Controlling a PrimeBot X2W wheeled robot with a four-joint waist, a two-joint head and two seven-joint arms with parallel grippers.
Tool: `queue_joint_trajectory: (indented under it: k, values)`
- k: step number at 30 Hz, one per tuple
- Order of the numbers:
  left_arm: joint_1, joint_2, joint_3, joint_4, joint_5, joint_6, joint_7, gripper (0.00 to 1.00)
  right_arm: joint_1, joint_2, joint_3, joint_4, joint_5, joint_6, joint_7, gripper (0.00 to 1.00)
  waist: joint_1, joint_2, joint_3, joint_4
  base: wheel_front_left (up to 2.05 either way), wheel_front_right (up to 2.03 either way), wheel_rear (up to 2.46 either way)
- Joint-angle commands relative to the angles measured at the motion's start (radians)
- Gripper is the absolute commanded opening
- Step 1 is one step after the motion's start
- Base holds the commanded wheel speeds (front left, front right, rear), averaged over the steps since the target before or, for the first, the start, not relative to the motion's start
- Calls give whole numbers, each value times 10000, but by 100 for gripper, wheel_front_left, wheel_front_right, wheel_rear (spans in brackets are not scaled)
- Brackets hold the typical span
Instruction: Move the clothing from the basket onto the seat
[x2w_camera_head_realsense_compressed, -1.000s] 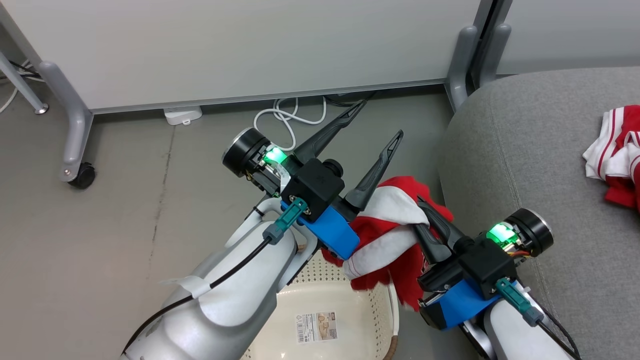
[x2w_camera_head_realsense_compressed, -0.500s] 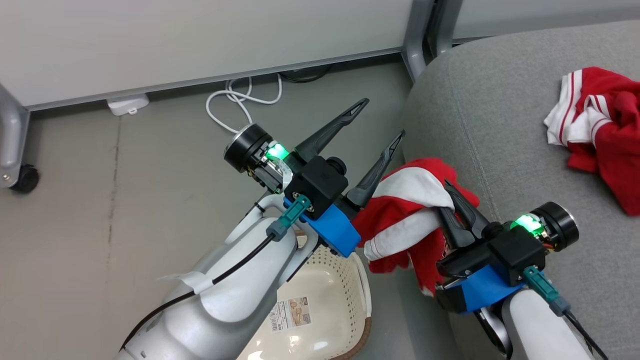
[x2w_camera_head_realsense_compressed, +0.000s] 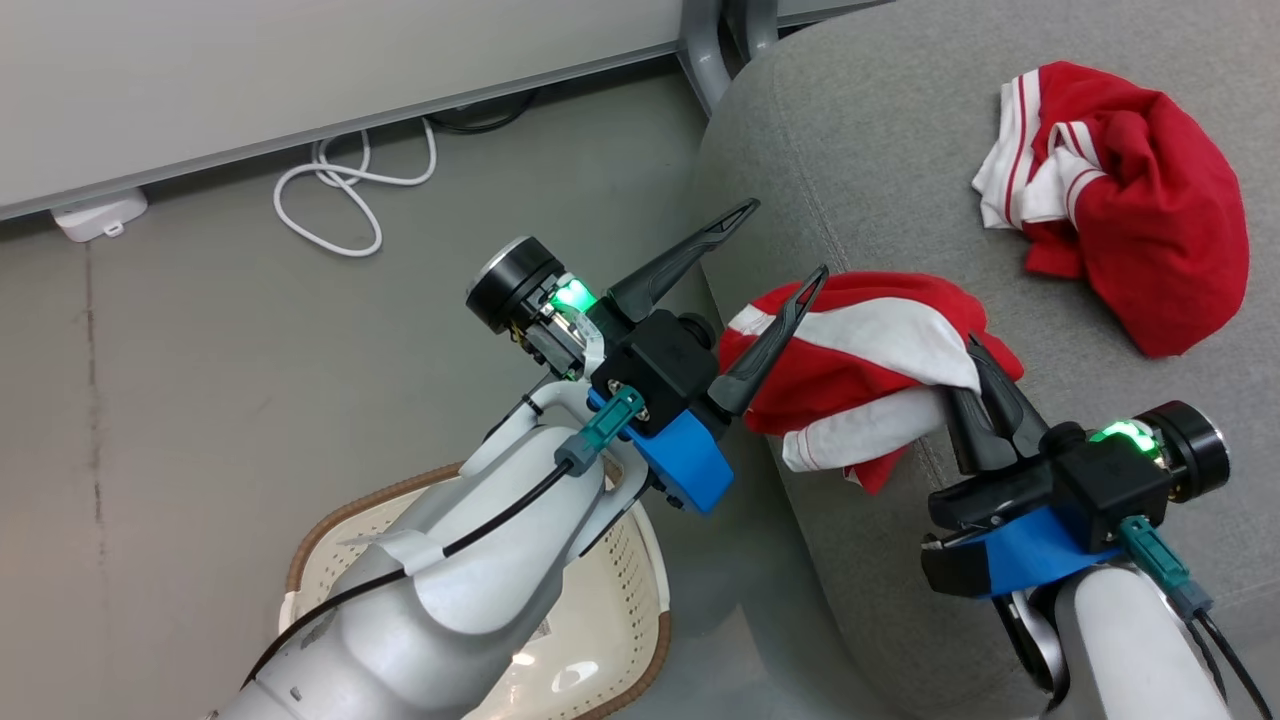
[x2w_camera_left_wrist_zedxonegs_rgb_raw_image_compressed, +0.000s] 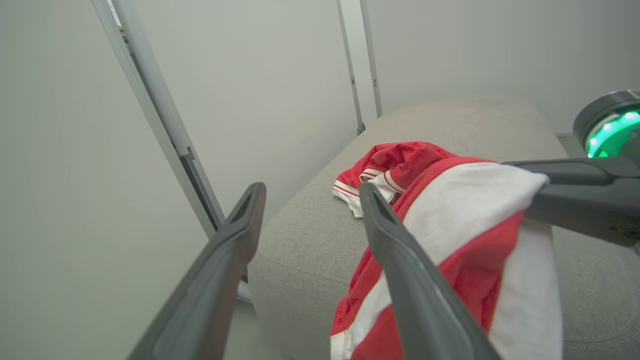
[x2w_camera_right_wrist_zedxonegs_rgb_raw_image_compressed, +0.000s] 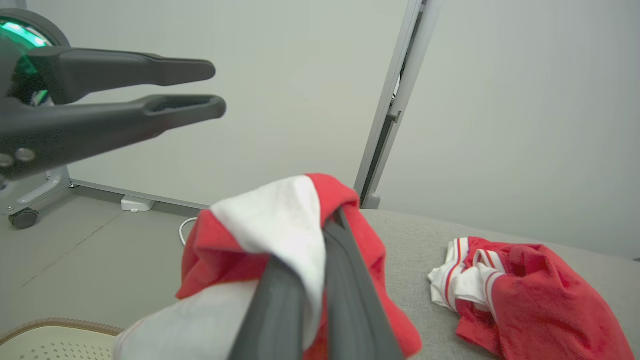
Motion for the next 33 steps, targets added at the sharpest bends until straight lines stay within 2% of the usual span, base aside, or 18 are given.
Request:
queue_joint_trajectory:
  k: [1,10,21,33]
  values:
    - [-191,2,-28,30,60,-13,-47,100,89,45,-123,-89,85,1,-5,0,0,0,15,-110,0,0,0]
    - [-330,-55,-224,206,34,-95,-47,100,264,101,-724,-193,62,1,-4,0,0,0,181,-525,0,0,0]
    - [-257,-94,-411,239,7,-113,-47,100,-44,116,-1271,-425,115,1,-5,0,0,0,317,-392,0,0,0]
    - [-619,-20,-464,252,129,-85,-47,100,-2725,-372,-2922,-1143,295,1,-3,0,0,0,1209,-81,0,0,0]
